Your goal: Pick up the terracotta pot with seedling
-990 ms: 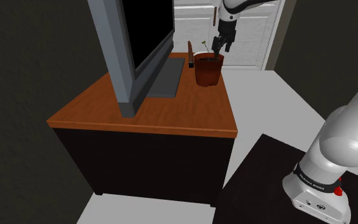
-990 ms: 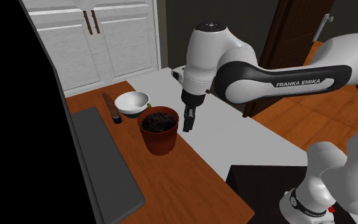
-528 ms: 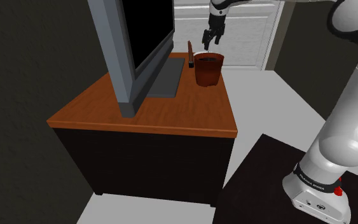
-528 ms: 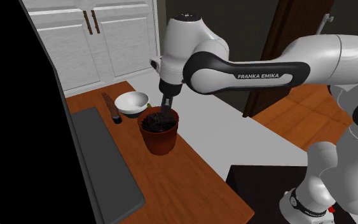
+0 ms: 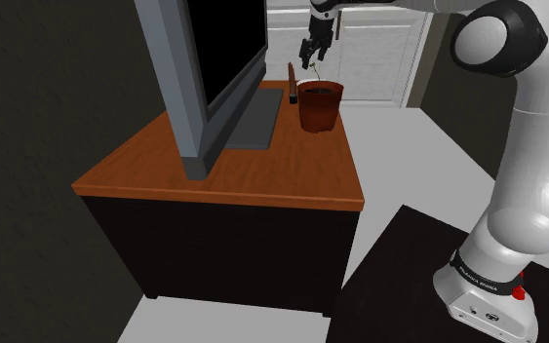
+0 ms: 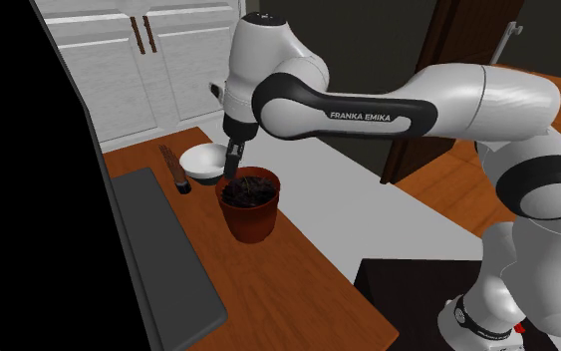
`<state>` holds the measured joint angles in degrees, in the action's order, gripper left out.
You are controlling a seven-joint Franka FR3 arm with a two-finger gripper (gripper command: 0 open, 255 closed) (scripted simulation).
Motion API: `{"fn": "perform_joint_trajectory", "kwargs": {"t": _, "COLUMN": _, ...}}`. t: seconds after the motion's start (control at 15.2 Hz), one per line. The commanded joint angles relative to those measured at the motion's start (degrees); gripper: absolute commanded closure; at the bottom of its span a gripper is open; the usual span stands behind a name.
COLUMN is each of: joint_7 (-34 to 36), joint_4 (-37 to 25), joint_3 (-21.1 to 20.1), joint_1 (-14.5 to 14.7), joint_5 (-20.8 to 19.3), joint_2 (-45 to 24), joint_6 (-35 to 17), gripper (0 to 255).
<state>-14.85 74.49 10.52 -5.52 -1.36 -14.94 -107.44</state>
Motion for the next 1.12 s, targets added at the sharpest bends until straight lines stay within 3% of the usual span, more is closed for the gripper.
{"fn": "perform_joint_trajectory", "kwargs": {"t": 0.0, "joint_7": 0.1, "joint_4": 1.9, "joint_3": 0.0, "joint_1": 0.1, "joint_5": -0.1, "joint_2": 0.4, "joint_6": -1.6, "gripper": 0}}
{"fn": "perform_joint_trajectory", "kwargs": {"t": 0.33, "joint_7": 0.4, "joint_4": 5.7, "joint_3": 0.0, "joint_1": 0.3, "joint_5": -0.3, "joint_2": 1.1, "joint_6": -4.7, "gripper": 0}}
{"fn": "perform_joint_trajectory", "kwargs": {"t": 0.4, "joint_7": 0.4, "joint_4": 5.9, "joint_3": 0.0, "joint_1": 0.3, "joint_5": -0.3, "joint_2": 1.2, "joint_6": -4.8, "gripper": 255}}
{"fn": "perform_joint_trajectory", "kwargs": {"t": 1.06, "joint_7": 0.3, "joint_4": 4.7, "joint_3": 0.0, "joint_1": 0.2, "joint_5": -0.3, "joint_2": 0.9, "joint_6": -3.9, "gripper": 255}}
